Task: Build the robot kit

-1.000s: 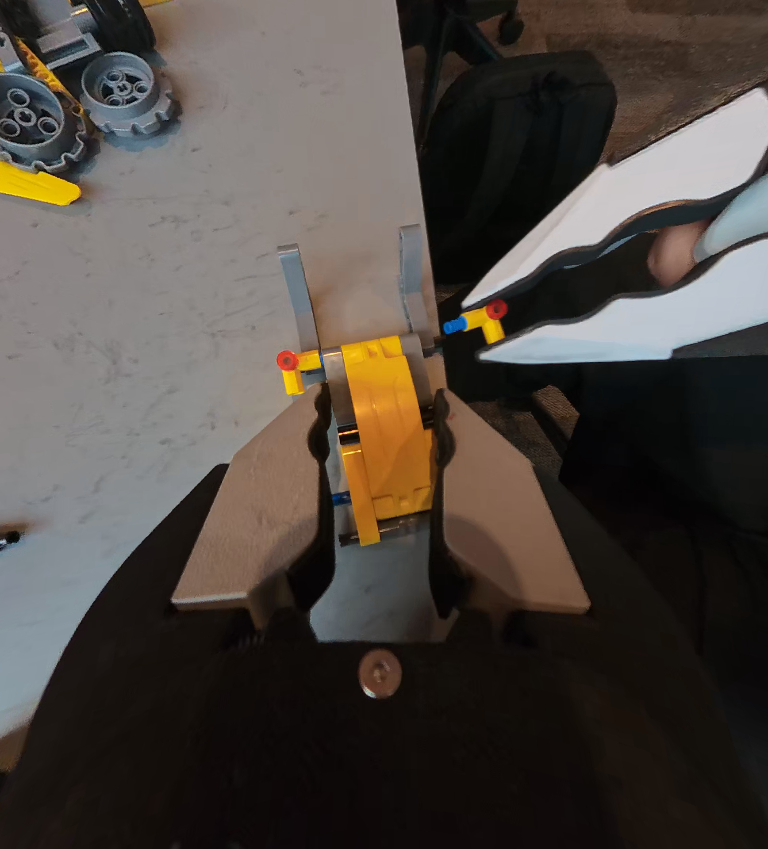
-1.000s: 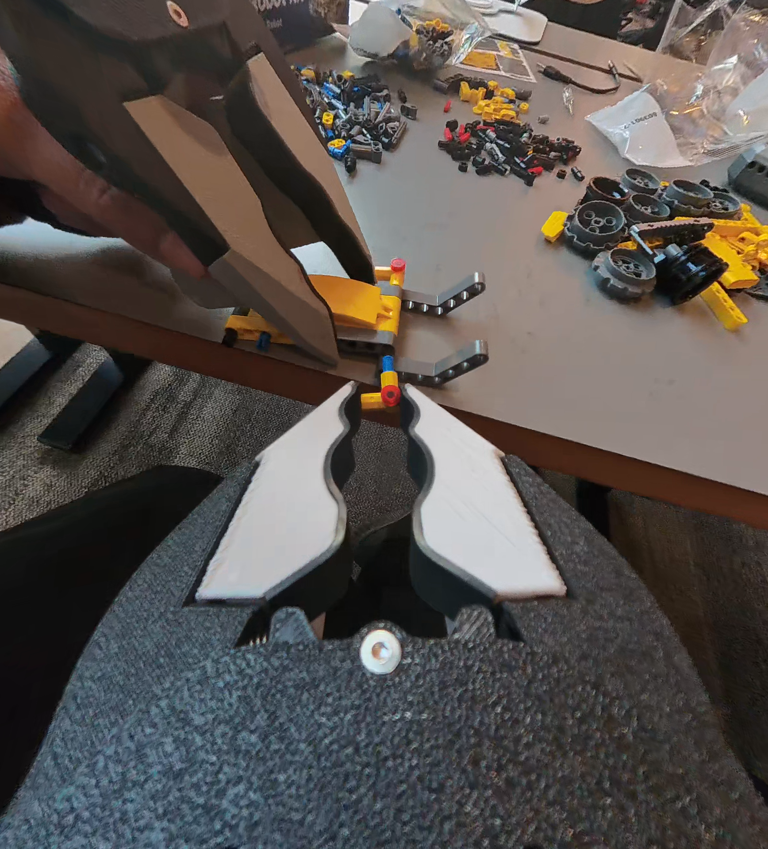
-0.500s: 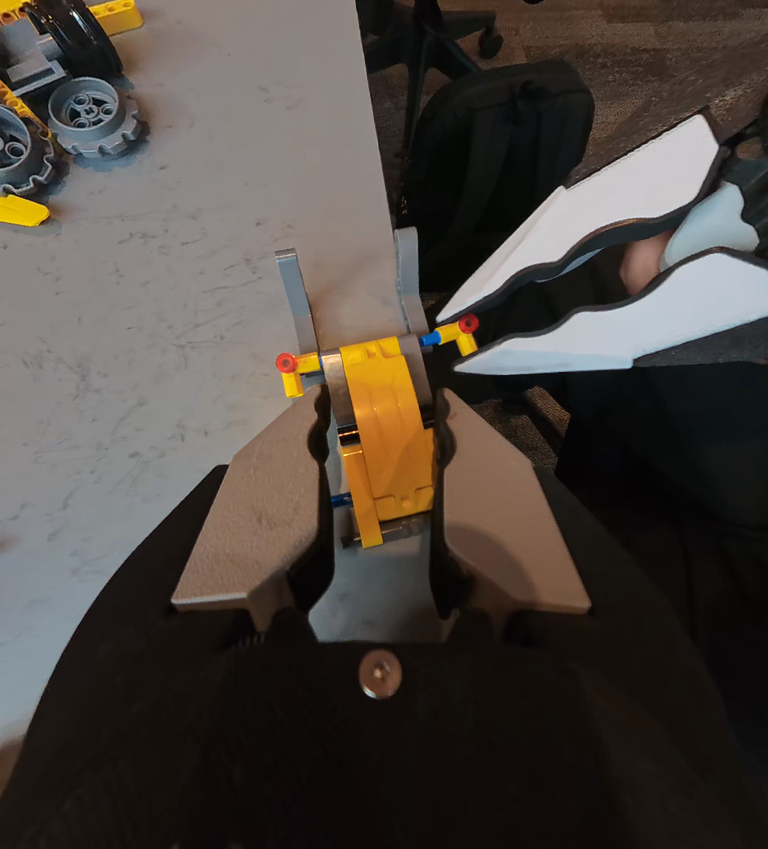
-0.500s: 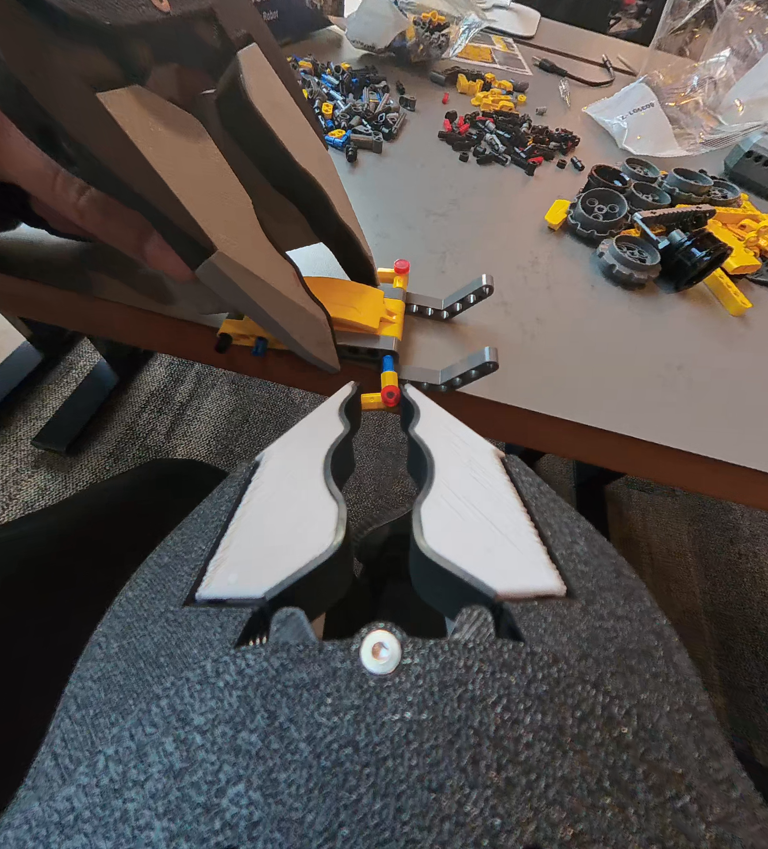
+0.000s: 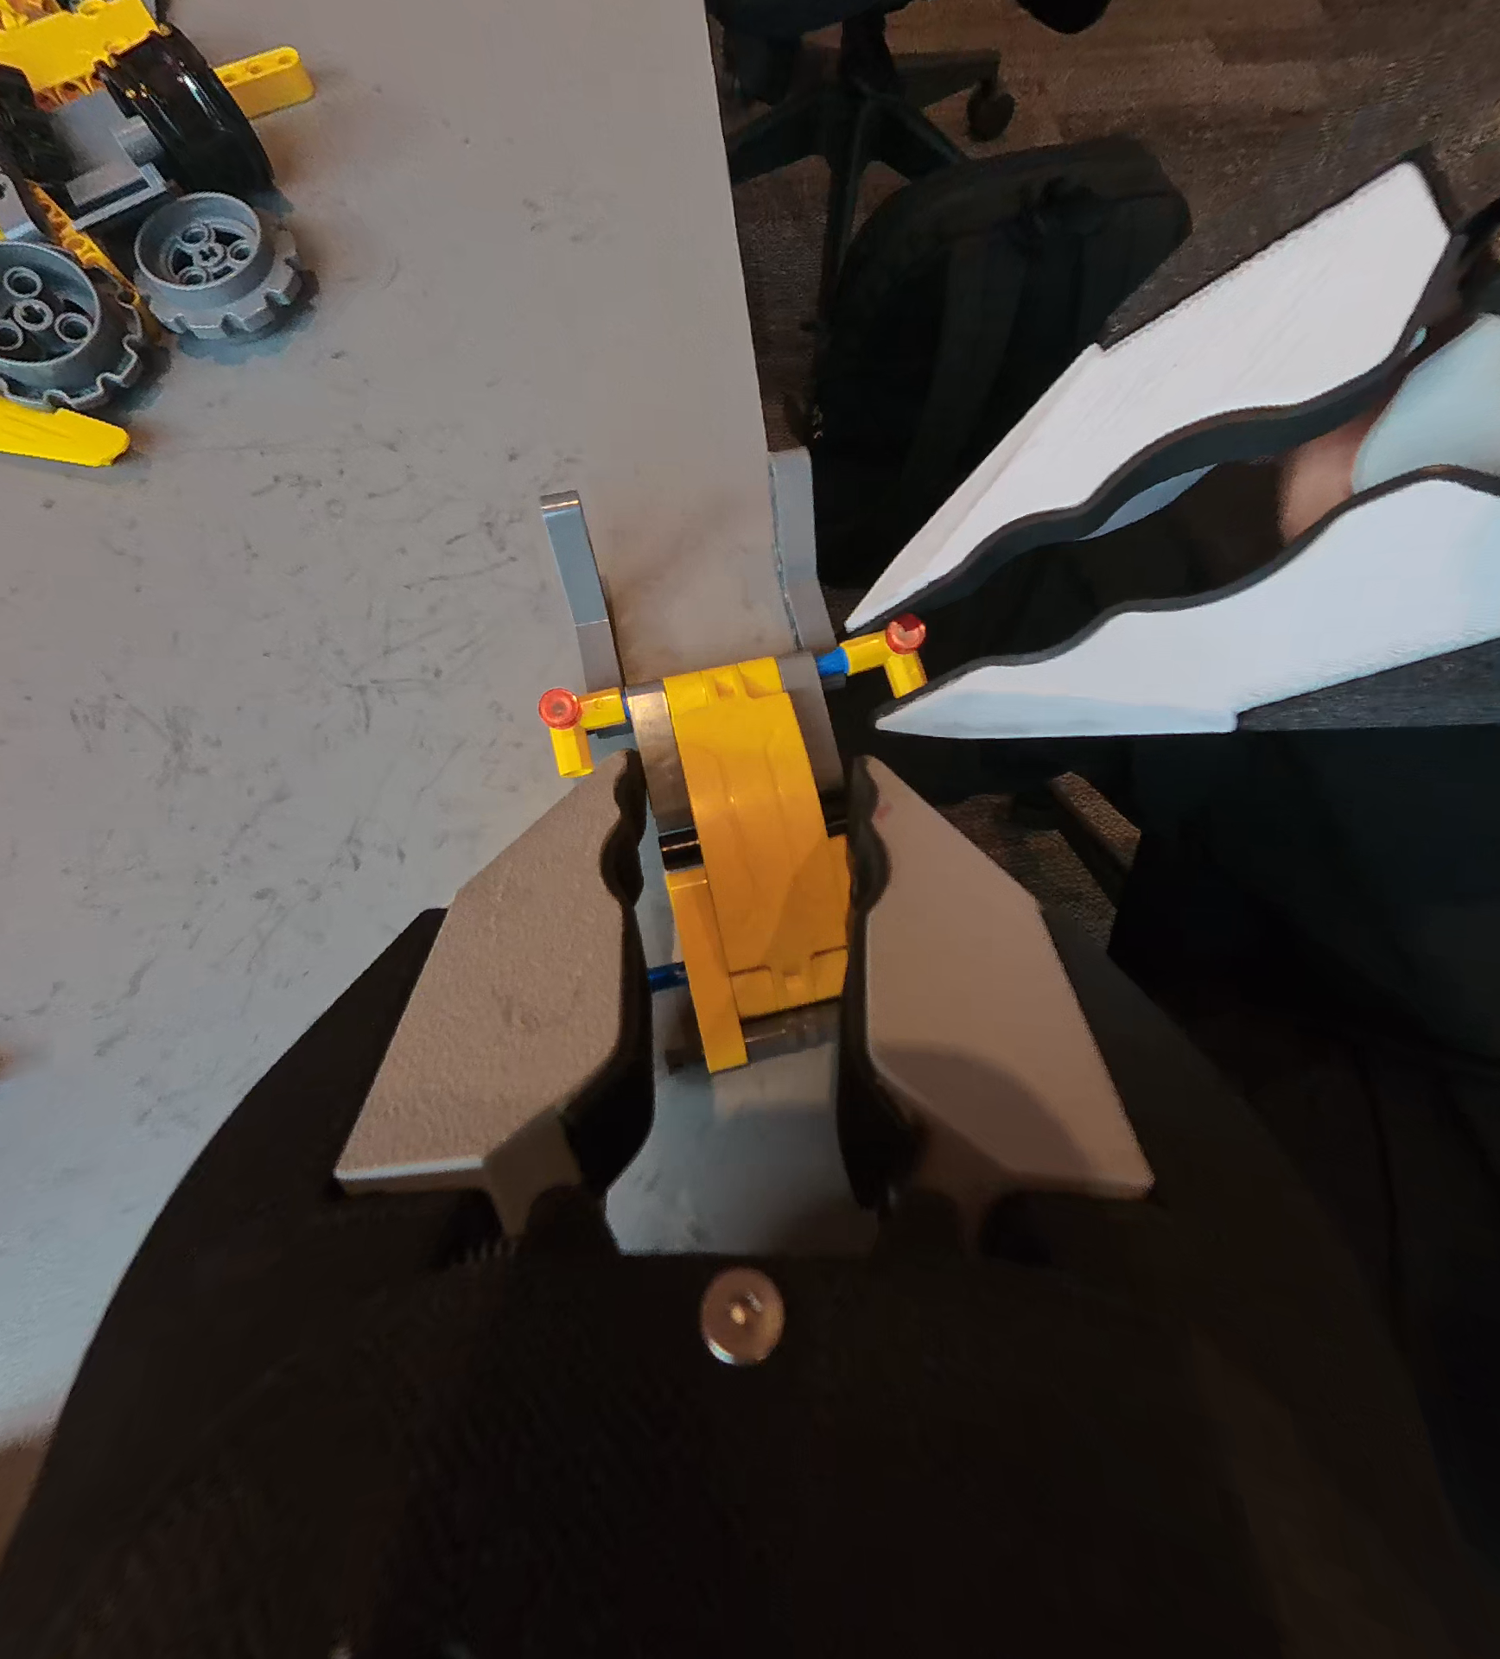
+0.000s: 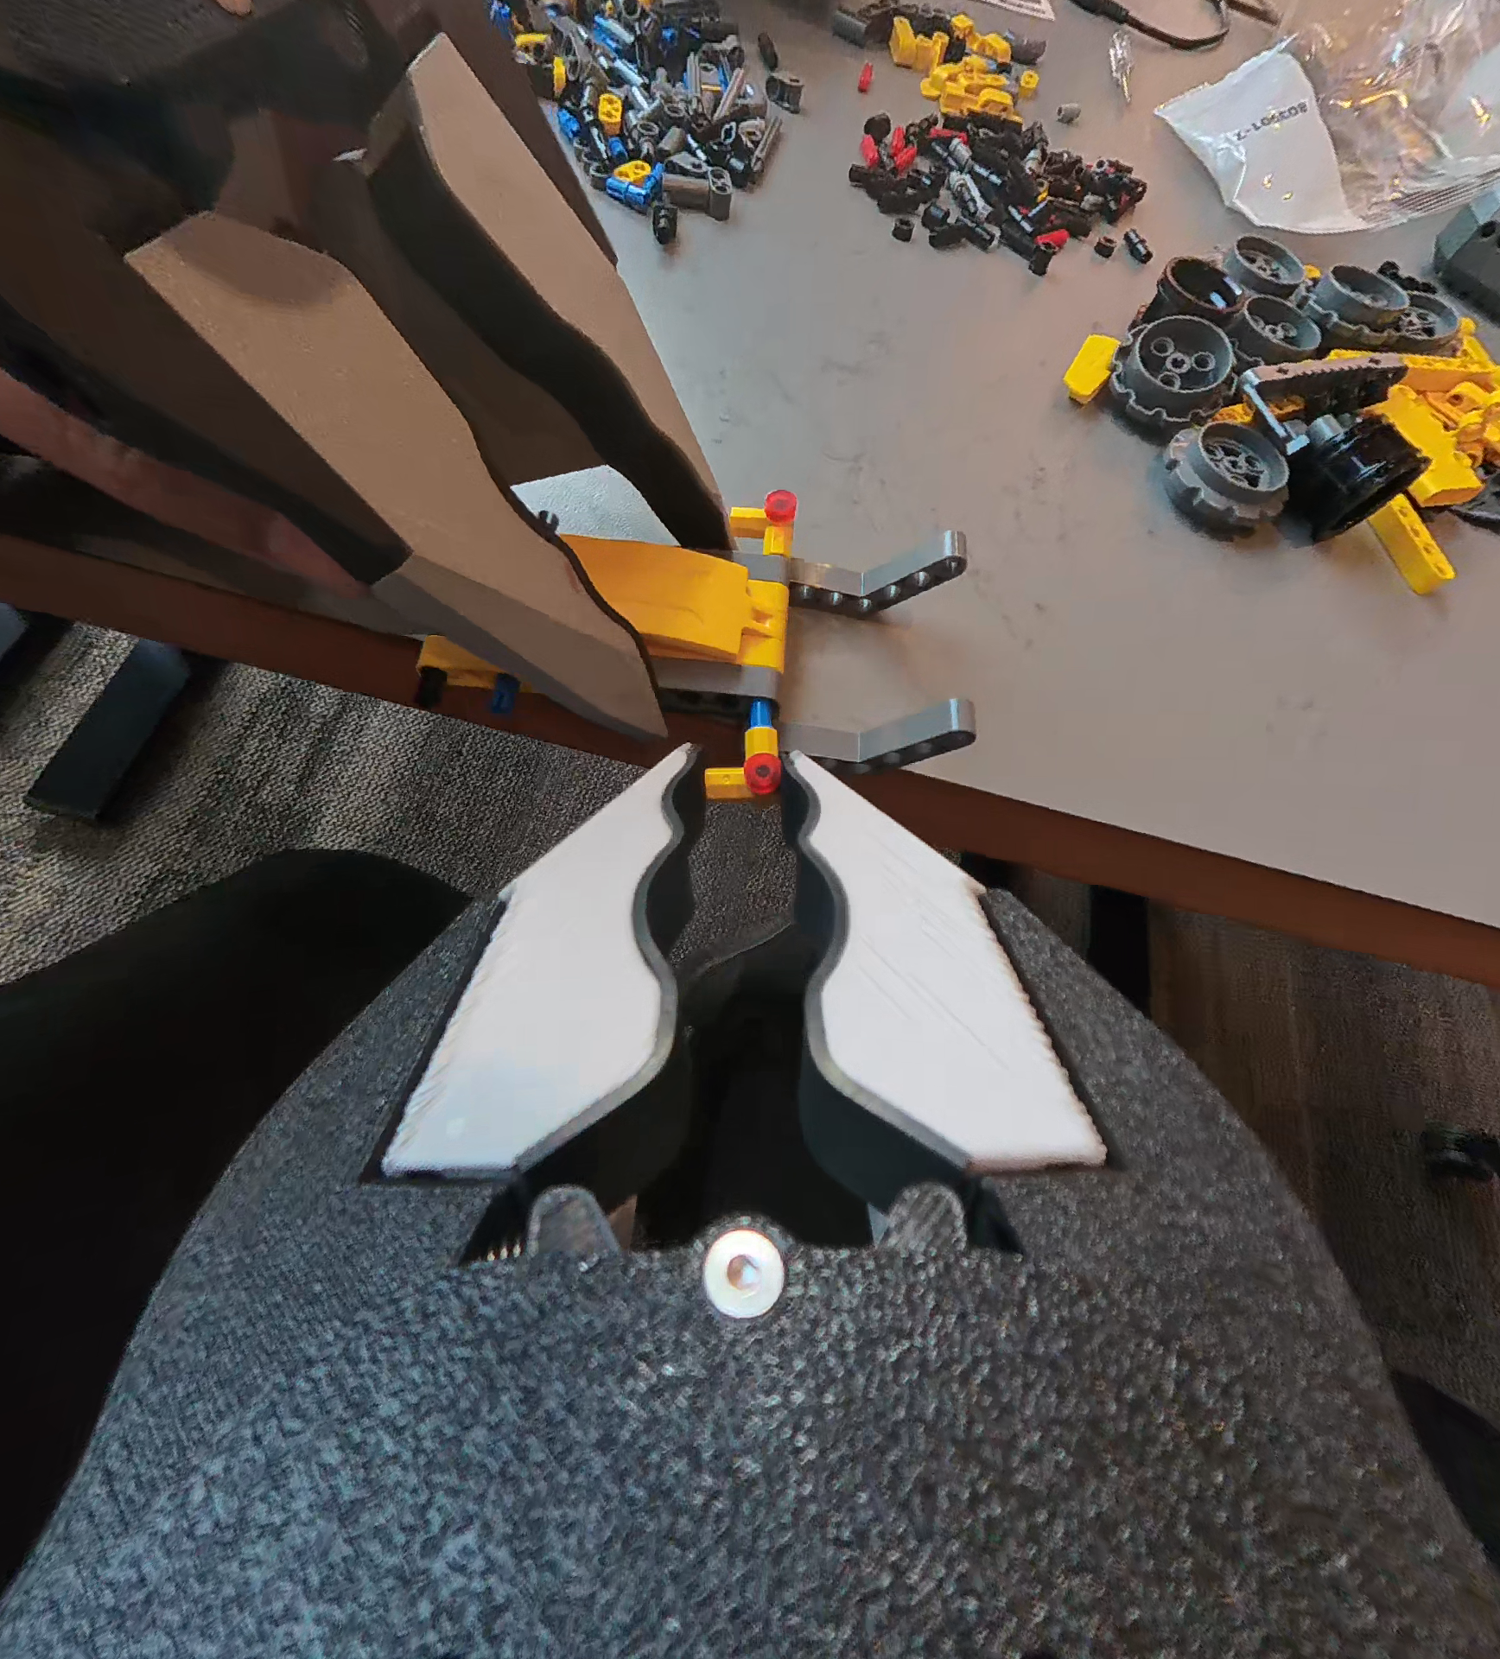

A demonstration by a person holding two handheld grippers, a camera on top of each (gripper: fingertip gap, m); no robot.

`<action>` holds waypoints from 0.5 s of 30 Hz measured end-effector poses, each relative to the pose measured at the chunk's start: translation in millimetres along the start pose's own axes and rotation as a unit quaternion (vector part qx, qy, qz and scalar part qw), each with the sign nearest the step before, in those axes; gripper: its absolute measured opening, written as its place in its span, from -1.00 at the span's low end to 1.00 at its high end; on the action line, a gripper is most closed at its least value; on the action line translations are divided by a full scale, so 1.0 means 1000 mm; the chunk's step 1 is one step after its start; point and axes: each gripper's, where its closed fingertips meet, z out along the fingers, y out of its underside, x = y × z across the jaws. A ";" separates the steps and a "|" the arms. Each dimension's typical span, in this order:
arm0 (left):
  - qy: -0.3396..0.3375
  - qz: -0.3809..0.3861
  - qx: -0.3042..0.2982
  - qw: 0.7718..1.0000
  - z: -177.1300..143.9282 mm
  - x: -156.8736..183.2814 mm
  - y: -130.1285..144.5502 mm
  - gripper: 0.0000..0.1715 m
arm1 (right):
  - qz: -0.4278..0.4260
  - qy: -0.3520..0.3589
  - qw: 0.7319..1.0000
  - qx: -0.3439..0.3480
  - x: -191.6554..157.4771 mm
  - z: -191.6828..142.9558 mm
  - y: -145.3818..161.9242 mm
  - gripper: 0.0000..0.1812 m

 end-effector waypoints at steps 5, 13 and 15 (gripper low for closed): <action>0.008 -0.011 -0.001 1.000 0.000 0.000 0.000 -0.51 | 0.016 -0.007 1.000 -0.015 0.000 0.000 0.000 -0.84; -0.004 -0.014 0.000 1.000 0.001 -0.001 0.000 -0.51 | 0.013 0.004 0.998 -0.058 0.002 0.001 0.001 -0.84; -0.008 -0.009 0.000 1.000 0.001 -0.001 -0.001 -0.51 | 0.008 0.009 0.998 -0.066 0.002 0.000 0.000 -0.84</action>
